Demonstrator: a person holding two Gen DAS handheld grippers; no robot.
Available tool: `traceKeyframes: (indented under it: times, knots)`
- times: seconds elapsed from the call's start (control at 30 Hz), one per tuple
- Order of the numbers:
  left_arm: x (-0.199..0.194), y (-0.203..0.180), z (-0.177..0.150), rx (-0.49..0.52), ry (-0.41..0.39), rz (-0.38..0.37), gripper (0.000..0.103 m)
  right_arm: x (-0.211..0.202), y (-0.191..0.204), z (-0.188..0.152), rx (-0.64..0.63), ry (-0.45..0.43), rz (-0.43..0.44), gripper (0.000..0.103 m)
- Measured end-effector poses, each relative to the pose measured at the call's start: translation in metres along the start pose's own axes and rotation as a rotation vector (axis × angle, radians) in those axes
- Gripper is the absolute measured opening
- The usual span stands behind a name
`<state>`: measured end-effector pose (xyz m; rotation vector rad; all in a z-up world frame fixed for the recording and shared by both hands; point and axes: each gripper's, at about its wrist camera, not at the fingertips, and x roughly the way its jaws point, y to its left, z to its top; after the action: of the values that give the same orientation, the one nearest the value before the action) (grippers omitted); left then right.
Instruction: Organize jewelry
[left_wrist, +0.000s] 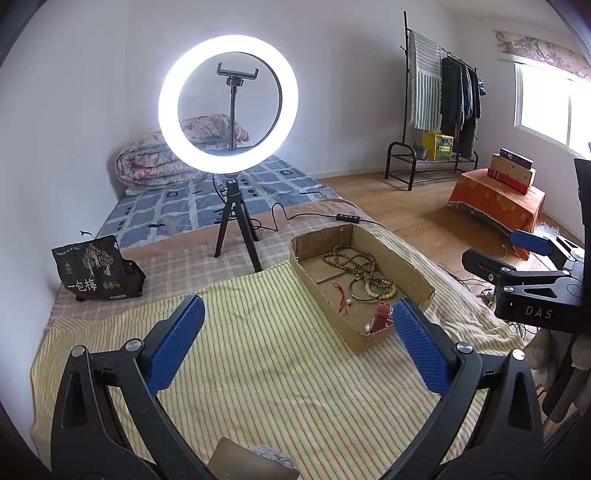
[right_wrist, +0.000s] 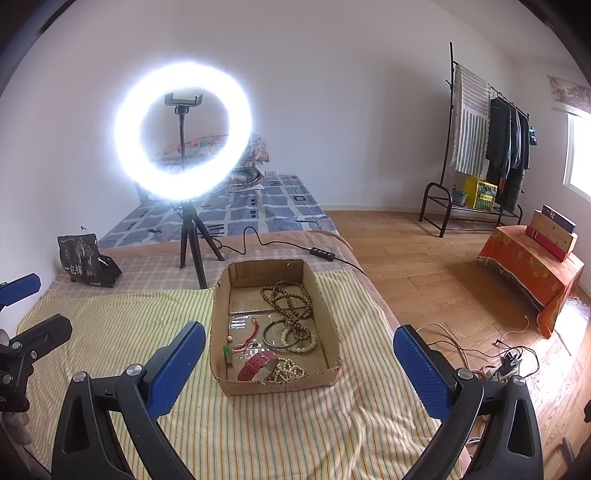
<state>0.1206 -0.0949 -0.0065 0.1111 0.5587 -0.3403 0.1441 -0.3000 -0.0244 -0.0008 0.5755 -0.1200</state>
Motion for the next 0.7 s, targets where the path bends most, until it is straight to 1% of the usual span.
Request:
traceKeyframes:
  times: [0.47, 0.7]
  knots:
    - [0.0022, -0.0007, -0.0014, 0.004, 0.007, -0.003, 0.103, 0.0030, -0.0006, -0.0034, -0.002, 0.010, -0.001, 0.103]
    - [0.0044, -0.0027, -0.0049, 0.013, 0.014, 0.015, 0.103, 0.0043, 0.0007, -0.0035, 0.000, 0.013, -0.004, 0.103]
